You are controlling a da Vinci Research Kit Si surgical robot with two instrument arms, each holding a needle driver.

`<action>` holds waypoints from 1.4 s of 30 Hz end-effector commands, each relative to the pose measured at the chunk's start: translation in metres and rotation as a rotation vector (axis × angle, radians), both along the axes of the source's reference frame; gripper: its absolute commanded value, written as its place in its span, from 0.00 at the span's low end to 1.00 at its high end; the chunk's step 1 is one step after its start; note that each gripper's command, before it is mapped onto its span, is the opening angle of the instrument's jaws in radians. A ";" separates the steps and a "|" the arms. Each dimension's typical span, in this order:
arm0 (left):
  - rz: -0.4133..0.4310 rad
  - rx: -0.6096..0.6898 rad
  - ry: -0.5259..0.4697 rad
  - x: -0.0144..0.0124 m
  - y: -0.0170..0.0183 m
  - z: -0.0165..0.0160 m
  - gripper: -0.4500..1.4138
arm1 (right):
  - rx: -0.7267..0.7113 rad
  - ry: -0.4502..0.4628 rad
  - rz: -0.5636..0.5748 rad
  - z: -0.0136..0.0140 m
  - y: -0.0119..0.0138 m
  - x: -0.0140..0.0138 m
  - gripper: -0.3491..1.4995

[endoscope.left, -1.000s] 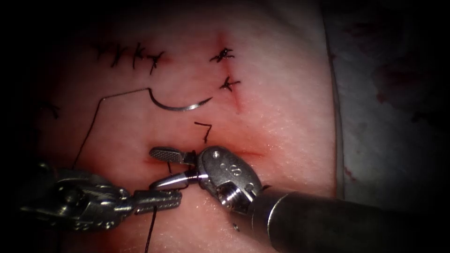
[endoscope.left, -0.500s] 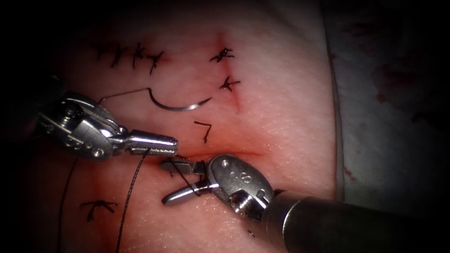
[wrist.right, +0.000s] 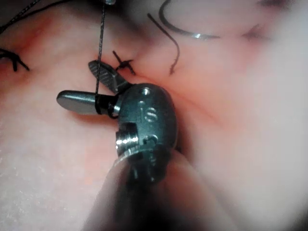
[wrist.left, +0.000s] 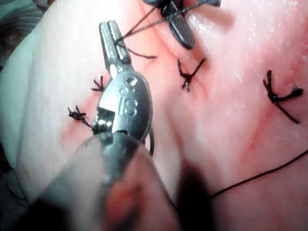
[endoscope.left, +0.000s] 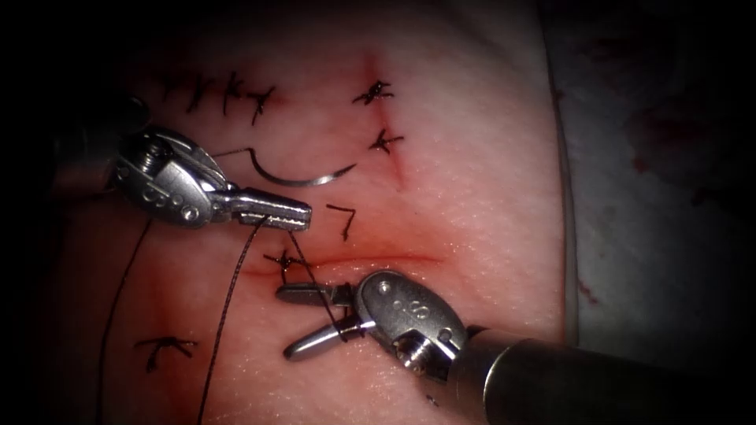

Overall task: Wound Closure
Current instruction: Wrap the suture two times counter clockwise around the right tool.

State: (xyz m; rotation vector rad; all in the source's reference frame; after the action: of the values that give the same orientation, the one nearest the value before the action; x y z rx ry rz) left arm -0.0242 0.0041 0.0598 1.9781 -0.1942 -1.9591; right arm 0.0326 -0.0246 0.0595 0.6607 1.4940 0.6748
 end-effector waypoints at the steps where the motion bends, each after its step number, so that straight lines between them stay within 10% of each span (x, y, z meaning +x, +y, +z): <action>1: 0.007 -0.003 0.001 -0.0005 0.0003 0.0009 0.00 | -0.002 0.026 0.008 0.0001 0.0004 0.0010 0.53; 10: 0.008 0.012 0.016 -0.0001 0.0000 0.0042 0.00 | 0.127 0.297 -0.016 0.0002 0.0007 0.0009 0.22; 17: 0.002 0.025 0.044 0.0005 -0.0011 0.0063 0.00 | 0.216 0.295 0.114 -0.0002 0.0012 0.0004 0.40; 31: -0.027 0.034 0.108 0.0013 -0.0055 0.0093 0.00 | 0.464 0.321 0.473 -0.0005 0.0016 -0.0005 0.22; 36: -0.102 0.017 0.184 0.0007 -0.0070 0.0095 0.00 | 0.474 0.323 0.615 -0.0006 0.0017 -0.0003 0.57; 42: -0.172 0.019 0.248 0.0001 -0.0075 0.0083 0.00 | 0.206 0.232 0.781 -0.0009 0.0024 -0.0012 0.71</action>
State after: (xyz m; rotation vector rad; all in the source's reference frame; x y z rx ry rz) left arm -0.0236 -0.0038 0.0675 1.7574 -0.2884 -2.3070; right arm 0.0304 -0.0224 0.0582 0.3094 1.9202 1.4073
